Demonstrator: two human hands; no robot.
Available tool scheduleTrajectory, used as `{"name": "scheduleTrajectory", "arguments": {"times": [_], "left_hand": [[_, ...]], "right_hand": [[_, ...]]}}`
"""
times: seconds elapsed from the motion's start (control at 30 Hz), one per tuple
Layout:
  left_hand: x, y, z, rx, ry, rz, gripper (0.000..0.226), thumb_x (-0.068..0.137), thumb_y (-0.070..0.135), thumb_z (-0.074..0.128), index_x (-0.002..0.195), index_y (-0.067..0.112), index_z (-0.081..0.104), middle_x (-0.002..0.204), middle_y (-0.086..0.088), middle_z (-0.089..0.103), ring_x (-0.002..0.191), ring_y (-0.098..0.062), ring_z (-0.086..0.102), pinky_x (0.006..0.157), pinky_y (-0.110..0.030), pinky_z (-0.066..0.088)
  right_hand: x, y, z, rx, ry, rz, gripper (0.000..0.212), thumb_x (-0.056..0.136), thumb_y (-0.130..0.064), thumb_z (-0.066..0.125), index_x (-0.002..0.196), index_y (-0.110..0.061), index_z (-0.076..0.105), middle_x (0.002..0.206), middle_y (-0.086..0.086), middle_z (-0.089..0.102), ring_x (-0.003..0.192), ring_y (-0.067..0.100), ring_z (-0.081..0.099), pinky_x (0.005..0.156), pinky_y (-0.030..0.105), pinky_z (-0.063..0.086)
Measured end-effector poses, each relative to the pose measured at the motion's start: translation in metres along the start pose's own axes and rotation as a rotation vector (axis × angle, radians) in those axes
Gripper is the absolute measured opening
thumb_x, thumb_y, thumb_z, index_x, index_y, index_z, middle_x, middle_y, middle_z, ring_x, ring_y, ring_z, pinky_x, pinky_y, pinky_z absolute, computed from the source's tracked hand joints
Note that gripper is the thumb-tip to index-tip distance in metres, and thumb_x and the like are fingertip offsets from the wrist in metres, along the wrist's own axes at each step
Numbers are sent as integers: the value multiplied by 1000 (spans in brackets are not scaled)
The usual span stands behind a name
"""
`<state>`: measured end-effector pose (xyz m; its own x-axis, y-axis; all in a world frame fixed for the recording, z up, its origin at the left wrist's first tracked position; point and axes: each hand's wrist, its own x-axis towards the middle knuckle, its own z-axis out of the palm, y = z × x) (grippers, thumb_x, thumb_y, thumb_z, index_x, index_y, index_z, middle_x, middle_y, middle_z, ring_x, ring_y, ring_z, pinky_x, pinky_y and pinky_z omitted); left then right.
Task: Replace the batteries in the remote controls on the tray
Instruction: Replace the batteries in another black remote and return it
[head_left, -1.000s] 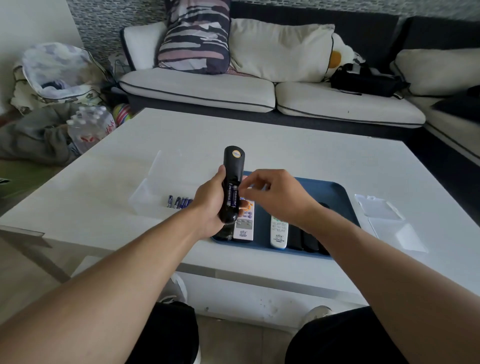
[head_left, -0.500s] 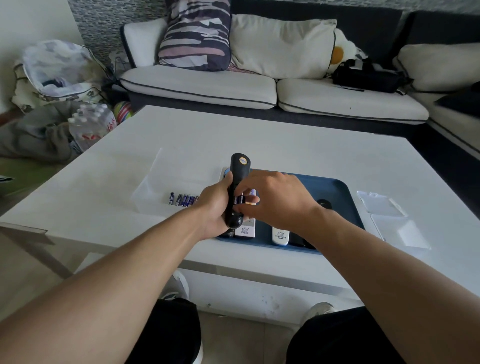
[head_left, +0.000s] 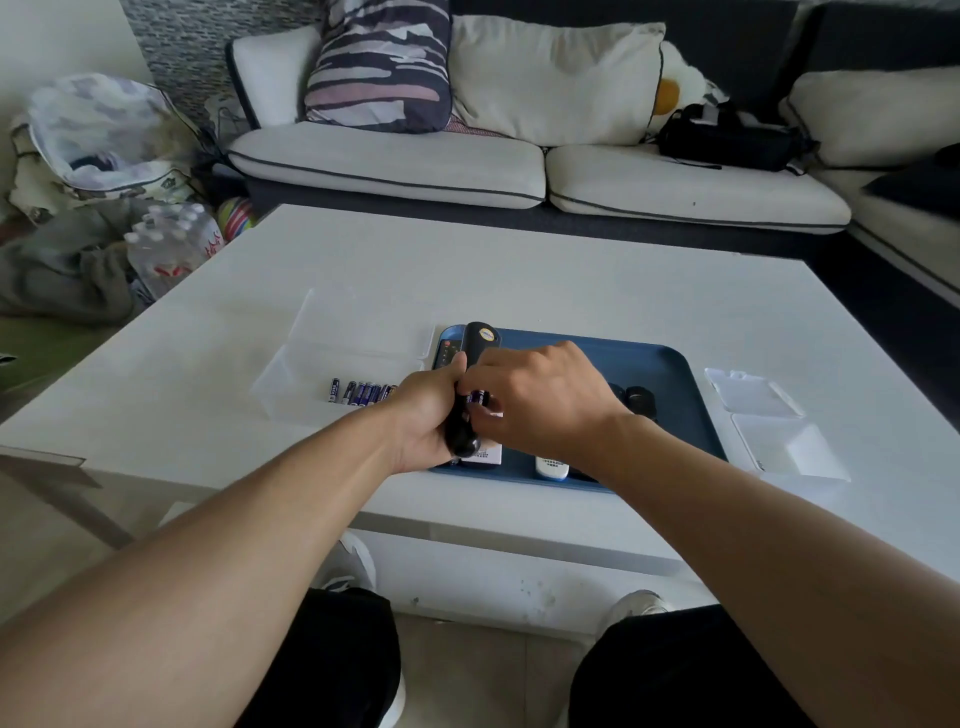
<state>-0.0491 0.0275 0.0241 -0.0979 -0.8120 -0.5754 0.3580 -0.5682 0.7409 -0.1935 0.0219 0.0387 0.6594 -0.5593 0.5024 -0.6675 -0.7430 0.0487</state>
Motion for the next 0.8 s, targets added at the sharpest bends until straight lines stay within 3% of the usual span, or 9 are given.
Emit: {"name": "scheduleTrajectory", "arguments": {"times": [0.07,0.13,0.23,0.3,0.37,0.47,0.57,0.67,0.8], "left_hand": [[-3,-1,2,-35,-37,-6,42,109,40,35,109,9,64,93,-12,69,70,-24,70,65,-41,61],[-3,0,5,-40,-16,-5,47,109,42,35,115,6,64,100,-16,68,70,-29,71,65,-46,63],[3,0,3,-29,75,33,56,107,45,36,127,-1,59,98,-22,70,76,-36,70,73,-47,63],[8,0,0,-25,123,38,57,106,47,39,130,-1,58,87,-21,71,75,-36,70,78,-48,61],[11,0,-1,-21,139,33,57,106,48,39,129,0,59,81,-19,71,73,-36,70,76,-46,61],[11,0,2,-22,124,32,55,106,48,39,128,1,59,84,-19,71,72,-36,71,72,-45,62],[11,0,3,-25,114,32,54,105,49,39,128,3,58,92,-21,71,66,-35,71,66,-45,63],[12,0,4,-30,115,35,55,105,49,39,129,4,58,94,-22,71,66,-35,70,63,-44,63],[10,-1,4,-16,99,23,58,105,50,39,130,1,57,95,-22,70,67,-35,70,67,-43,61]], "right_hand": [[1,3,-1,53,-44,136,15,77,-24,67,89,-31,71,76,-8,63,57,23,54,49,28,40],[2,8,-6,257,-204,401,17,83,-24,63,97,-33,67,81,-10,60,72,17,57,60,31,44],[-2,15,-16,508,-497,675,13,92,-24,54,103,-25,62,85,-10,59,80,13,55,60,24,40],[-8,13,-21,530,-685,702,24,98,-19,42,114,-14,60,90,-4,58,77,11,52,57,18,38],[-14,8,-23,503,-888,615,30,100,-11,37,121,-7,57,90,-2,57,71,9,46,52,13,35],[-24,5,-17,454,-1036,508,32,99,-6,37,125,-15,55,90,-7,52,74,7,47,58,17,38],[-38,3,0,401,-948,435,27,94,-3,52,110,-25,54,99,-4,58,88,17,58,67,24,46],[-50,0,17,345,-749,422,28,86,-5,72,103,-23,59,94,-2,68,83,17,66,70,29,55],[-61,-9,28,261,-669,374,30,87,-1,68,106,-22,58,90,1,66,73,17,59,63,31,46]]}}
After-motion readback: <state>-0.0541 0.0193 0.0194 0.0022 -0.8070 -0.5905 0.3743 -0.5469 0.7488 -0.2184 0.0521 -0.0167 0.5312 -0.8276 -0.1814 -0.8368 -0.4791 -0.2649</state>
